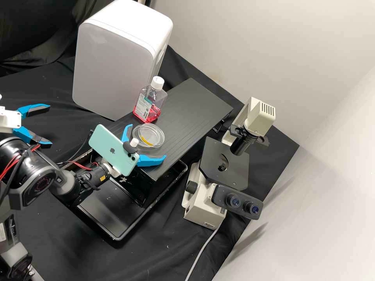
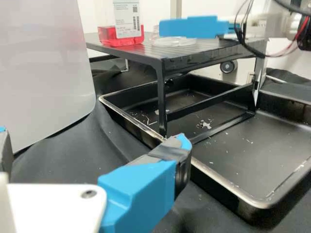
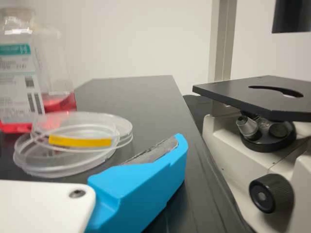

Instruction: Remove the lid from the petri dish

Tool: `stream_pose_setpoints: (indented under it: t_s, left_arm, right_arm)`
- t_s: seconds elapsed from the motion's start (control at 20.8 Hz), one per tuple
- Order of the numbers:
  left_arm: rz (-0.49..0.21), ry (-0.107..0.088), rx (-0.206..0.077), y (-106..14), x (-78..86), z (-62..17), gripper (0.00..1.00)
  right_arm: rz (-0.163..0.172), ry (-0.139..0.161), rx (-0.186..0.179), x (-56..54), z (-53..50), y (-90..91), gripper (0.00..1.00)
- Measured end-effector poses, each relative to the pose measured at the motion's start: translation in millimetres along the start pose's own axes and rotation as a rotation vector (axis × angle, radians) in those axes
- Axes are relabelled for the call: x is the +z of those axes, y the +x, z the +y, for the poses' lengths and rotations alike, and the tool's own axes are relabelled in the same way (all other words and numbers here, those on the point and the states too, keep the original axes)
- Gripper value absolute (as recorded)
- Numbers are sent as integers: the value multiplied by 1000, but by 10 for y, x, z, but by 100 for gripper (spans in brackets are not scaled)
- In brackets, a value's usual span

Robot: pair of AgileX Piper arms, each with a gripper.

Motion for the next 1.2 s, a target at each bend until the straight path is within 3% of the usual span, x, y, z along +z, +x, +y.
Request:
stream_pose_setpoints:
  t_s: [0.14,0.34,0.53,0.72,0.82,0.91,1.01,1.11,1.2]
  left_arm:
    - [0,0,3,6,2,2,100]
    - [4,-1,2,7,-2,-1,100]
    - [4,-1,2,7,-2,-1,100]
    - [4,-1,2,7,-2,-1,100]
    - [4,-1,2,7,-2,-1,100]
    - [4,-1,2,7,-2,-1,100]
    - [4,-1,2,7,-2,-1,100]
    - [4,-1,2,7,-2,-1,100]
    - [4,-1,2,7,-2,-1,100]
  right_arm:
    - [15,95,24,3,65,24,100]
    - [36,161,25,-17,99,41,100]
    - [35,195,26,-48,143,59,100]
    - [20,197,19,-75,171,137,100]
    - [15,190,14,-106,178,184,100]
    - [16,164,2,-141,164,216,100]
    - [15,105,-7,-181,143,245,100]
    - [3,35,18,-212,142,277,100]
    - [-6,-25,19,-223,110,319,100]
